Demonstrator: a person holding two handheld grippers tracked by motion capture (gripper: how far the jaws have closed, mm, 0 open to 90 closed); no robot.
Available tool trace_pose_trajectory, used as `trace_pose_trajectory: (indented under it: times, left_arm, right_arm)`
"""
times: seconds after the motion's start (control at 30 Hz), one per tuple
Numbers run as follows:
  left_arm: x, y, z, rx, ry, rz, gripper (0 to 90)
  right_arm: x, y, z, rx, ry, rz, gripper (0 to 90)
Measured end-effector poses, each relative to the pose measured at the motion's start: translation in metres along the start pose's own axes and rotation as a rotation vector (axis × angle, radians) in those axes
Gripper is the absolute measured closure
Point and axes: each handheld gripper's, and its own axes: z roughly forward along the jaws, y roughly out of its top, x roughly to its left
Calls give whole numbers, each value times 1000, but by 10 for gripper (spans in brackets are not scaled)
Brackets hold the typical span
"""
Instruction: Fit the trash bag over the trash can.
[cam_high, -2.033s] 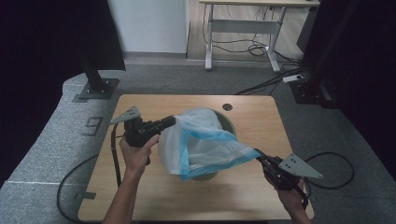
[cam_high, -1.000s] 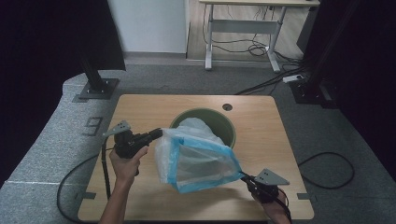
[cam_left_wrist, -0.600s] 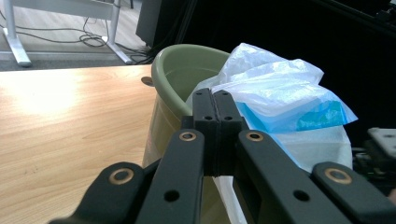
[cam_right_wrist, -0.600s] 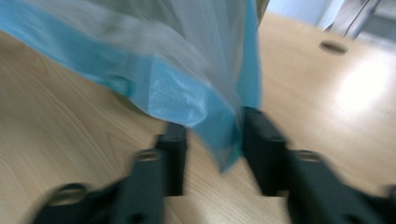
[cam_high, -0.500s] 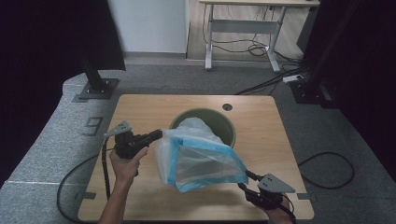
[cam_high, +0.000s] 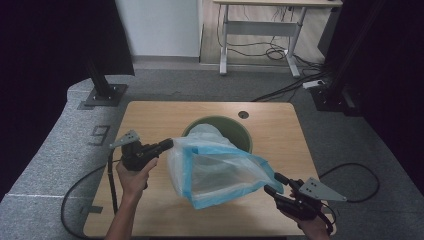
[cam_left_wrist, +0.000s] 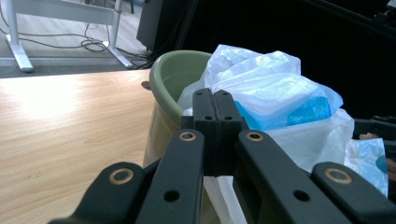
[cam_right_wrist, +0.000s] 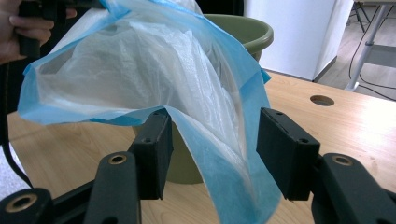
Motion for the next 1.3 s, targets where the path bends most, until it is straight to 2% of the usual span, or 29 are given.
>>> trace_pose_trajectory:
  times: [0.23, 0.33, 0.63, 0.67, 0.83, 0.9, 1.13, 1.3]
  left_arm:
    - [0, -1, 0, 3, -1, 0, 898]
    - [1, -1, -1, 3, 2, -1, 898]
    - [-4, 3, 1, 3, -12, 4, 898]
    - [-4, 4, 1, 5, -14, 6, 898]
    - [-7, 6, 3, 5, -17, 14, 898]
    - [-8, 6, 2, 2, -17, 15, 898]
    - [-7, 7, 1, 1, -18, 15, 898]
    - [-8, 7, 3, 3, -20, 15, 898]
  right_arm:
    - [6, -13, 3, 70, 11, -29, 429]
    - [7, -15, 3, 80, 23, -34, 421]
    - [11, -11, -3, 65, 71, -38, 403]
    - [14, -8, -6, 56, 91, -38, 398]
    - [13, 2, -6, 37, 101, -37, 391]
    - [12, 6, -6, 26, 116, -23, 386]
    - [12, 18, -6, 10, 90, -55, 380]
    - [2, 22, 9, 16, 53, -50, 384]
